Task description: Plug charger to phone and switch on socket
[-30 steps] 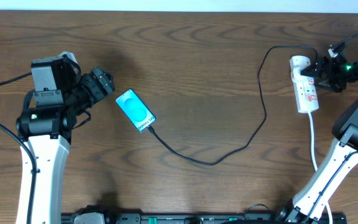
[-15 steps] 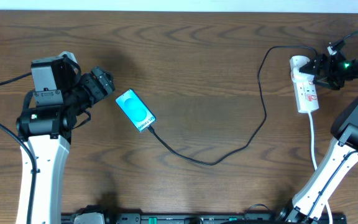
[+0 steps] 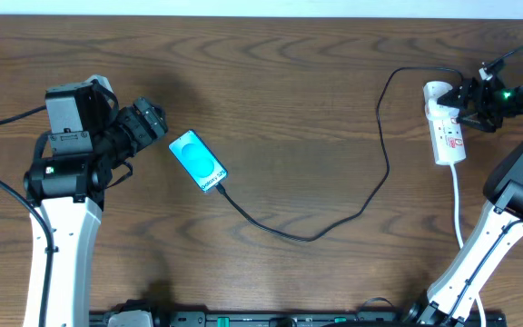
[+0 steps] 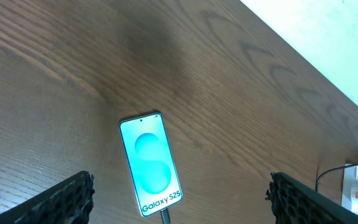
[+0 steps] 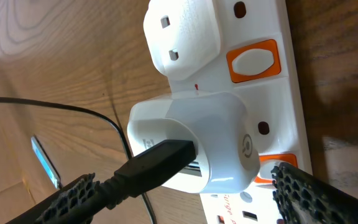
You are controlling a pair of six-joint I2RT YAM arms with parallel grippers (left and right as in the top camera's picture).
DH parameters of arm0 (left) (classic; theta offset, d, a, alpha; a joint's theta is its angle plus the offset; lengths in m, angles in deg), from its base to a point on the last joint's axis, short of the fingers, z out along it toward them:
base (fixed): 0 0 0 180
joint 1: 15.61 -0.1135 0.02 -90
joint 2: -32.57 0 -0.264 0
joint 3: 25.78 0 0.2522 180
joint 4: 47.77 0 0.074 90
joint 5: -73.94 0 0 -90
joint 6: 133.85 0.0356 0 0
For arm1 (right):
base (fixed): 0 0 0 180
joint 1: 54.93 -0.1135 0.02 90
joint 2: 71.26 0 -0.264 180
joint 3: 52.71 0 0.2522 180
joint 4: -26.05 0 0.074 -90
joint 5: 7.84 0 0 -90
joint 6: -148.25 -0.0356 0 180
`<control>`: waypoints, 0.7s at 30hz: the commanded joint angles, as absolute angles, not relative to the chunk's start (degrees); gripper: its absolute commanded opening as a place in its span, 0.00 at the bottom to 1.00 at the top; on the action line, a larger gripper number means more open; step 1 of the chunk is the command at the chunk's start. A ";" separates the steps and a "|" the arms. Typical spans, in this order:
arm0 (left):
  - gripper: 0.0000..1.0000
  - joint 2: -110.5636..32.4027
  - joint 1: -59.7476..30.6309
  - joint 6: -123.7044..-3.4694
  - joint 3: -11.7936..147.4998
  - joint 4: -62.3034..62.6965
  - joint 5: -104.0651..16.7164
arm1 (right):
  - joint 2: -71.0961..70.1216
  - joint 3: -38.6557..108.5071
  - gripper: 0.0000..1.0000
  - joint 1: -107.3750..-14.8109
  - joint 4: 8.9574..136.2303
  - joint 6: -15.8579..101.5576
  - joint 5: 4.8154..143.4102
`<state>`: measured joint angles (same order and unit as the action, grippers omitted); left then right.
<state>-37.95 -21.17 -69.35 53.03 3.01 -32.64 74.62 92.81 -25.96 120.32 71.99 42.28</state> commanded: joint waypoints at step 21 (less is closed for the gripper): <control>0.91 -38.17 -21.37 -69.63 53.03 2.87 -33.14 | 75.85 94.23 0.89 -27.82 120.47 70.91 40.22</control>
<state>-37.95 -21.17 -69.35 53.03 3.01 -32.66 74.62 93.01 -26.59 120.27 71.64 41.62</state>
